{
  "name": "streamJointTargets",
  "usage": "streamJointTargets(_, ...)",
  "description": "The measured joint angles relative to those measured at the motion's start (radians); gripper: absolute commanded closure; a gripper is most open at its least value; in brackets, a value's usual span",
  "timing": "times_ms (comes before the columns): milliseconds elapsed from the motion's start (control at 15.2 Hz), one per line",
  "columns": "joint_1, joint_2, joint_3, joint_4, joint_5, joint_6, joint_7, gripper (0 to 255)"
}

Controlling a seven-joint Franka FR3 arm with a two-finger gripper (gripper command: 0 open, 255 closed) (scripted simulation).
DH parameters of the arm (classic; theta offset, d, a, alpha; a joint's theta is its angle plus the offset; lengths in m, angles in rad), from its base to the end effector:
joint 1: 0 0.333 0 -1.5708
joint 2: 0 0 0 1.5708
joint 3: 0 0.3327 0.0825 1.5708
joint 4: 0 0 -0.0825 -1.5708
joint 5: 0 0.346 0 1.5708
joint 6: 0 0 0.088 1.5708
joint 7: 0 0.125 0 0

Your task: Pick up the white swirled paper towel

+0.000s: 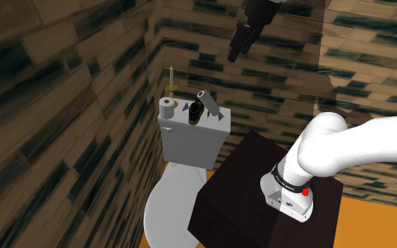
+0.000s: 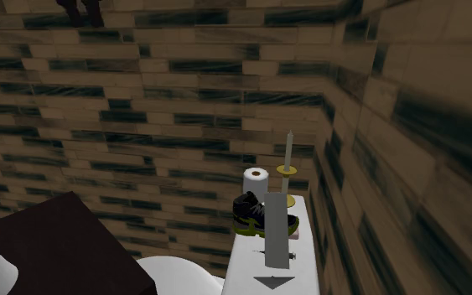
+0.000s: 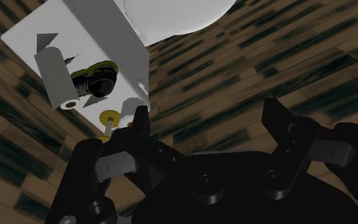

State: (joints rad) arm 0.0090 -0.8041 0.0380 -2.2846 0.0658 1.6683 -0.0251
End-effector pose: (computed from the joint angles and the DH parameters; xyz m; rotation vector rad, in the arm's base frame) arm 0.2639 0.0251 0.6301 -3.0870 -0.0970 -0.2899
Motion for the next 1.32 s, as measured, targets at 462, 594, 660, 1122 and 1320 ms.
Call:
streamJointTargets(462,-0.008,0.098,-0.088,-0.024,-0.035,0.084,-0.125,0)
streamJointTargets(594,-0.009,0.15,-0.118,-0.036,-0.044,0.133,-0.172,0)
streamJointTargets(660,-0.009,0.172,-0.13,-0.044,-0.047,0.155,-0.192,0)
streamJointTargets(1122,-0.012,0.381,-0.242,-0.004,-0.06,0.271,-0.37,0)
streamJointTargets(1320,-0.014,0.481,-0.287,0.025,-0.052,0.318,-0.451,0)
